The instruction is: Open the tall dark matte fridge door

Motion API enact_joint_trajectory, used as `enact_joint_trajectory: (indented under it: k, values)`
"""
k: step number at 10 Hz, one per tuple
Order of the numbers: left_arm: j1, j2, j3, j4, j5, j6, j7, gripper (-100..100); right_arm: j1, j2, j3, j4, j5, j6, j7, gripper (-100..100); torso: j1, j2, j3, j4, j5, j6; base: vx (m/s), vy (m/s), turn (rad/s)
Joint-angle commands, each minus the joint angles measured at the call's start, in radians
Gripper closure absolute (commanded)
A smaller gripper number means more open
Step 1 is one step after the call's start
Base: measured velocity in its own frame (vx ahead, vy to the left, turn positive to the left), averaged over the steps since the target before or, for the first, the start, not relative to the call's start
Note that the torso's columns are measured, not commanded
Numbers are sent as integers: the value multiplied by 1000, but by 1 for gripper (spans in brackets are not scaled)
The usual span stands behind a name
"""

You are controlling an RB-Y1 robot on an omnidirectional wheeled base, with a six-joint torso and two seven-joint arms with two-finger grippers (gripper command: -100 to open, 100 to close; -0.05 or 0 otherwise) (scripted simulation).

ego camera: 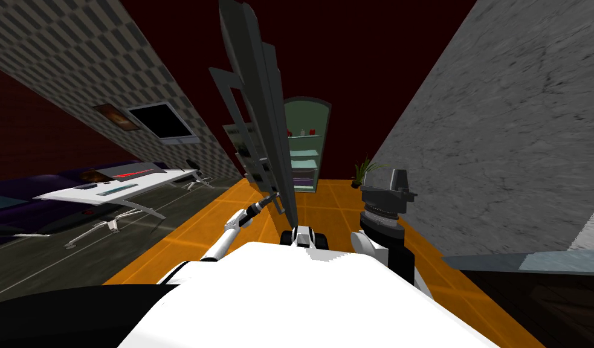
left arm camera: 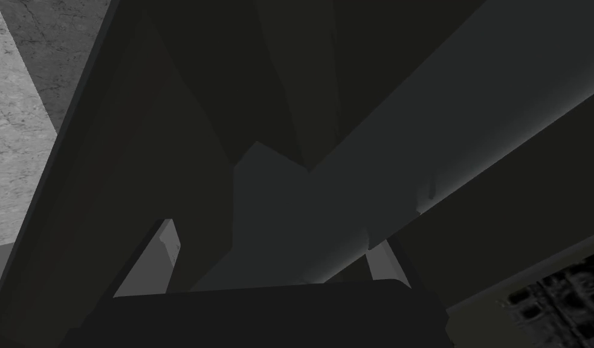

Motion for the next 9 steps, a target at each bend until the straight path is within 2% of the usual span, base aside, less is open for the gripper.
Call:
enact_joint_trajectory:
  k: [1,2,3,4,9]
  values:
    - [-18,41,12,-23,1,5,63,-100,0,0,0,0,0,0,0,0,2,0,0,0,1,0,-33,-59,27]
    - [-22,53,15,-30,1,7,80,-100,0,0,0,0,0,0,0,0,1,1,0,1,0,-1,-37,-61,30]
    - [-23,40,8,-19,-2,8,64,-100,0,0,0,0,0,0,0,0,1,1,0,1,-1,-1,-15,-25,5]
    - [-25,41,8,-17,-2,6,67,0,0,0,0,0,0,0,0,0,2,-1,0,0,0,-1,-4,-6,-1]
    - [-25,41,8,-18,-2,7,66,0,0,0,0,0,0,0,0,0,0,0,0,0,0,0,0,0,0]
